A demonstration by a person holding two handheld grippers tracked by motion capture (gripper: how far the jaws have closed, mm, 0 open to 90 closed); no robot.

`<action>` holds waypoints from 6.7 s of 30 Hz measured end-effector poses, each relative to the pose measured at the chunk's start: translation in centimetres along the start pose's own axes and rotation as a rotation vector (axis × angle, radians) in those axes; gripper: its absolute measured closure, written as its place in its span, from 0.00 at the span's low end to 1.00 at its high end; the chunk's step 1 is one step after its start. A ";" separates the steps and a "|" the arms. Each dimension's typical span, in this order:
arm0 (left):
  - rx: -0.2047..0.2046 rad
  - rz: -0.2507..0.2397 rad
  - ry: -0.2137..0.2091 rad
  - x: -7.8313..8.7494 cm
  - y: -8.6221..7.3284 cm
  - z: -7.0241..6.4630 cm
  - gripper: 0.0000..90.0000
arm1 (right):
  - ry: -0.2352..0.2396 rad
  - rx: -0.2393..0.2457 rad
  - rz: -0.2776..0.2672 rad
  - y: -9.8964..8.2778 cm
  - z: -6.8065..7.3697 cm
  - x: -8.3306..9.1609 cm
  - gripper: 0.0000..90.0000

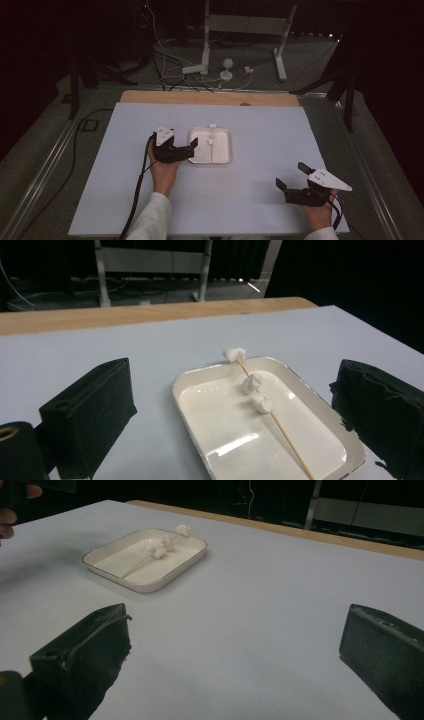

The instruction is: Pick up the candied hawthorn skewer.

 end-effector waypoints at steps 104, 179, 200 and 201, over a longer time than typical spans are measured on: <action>0.204 0.095 -0.183 -0.6 -1.5 -2.3 1.00 | 0.100 -0.051 0.041 2.1 2.4 -0.9 0.00; 0.024 0.157 -0.444 2.0 -4.0 -7.6 0.99 | 0.568 -0.317 0.199 13.5 17.0 -11.9 0.85; -0.021 0.206 -0.372 2.4 -5.3 -5.8 1.00 | 0.471 -0.282 0.106 16.0 13.4 -10.8 0.86; -0.017 0.197 -0.371 2.5 -5.1 -5.8 1.00 | 0.471 -0.282 0.106 16.0 13.4 -10.8 0.86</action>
Point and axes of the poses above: each handheld gripper's, and its own axes: x roughly backward along the jaws, y roughly out of its top, z roughly to its left, the point moved 10 cm from there along -x, roughly forward along the jaws, and after that the axes turned 13 degrees about -y, right-handed, at the moved point
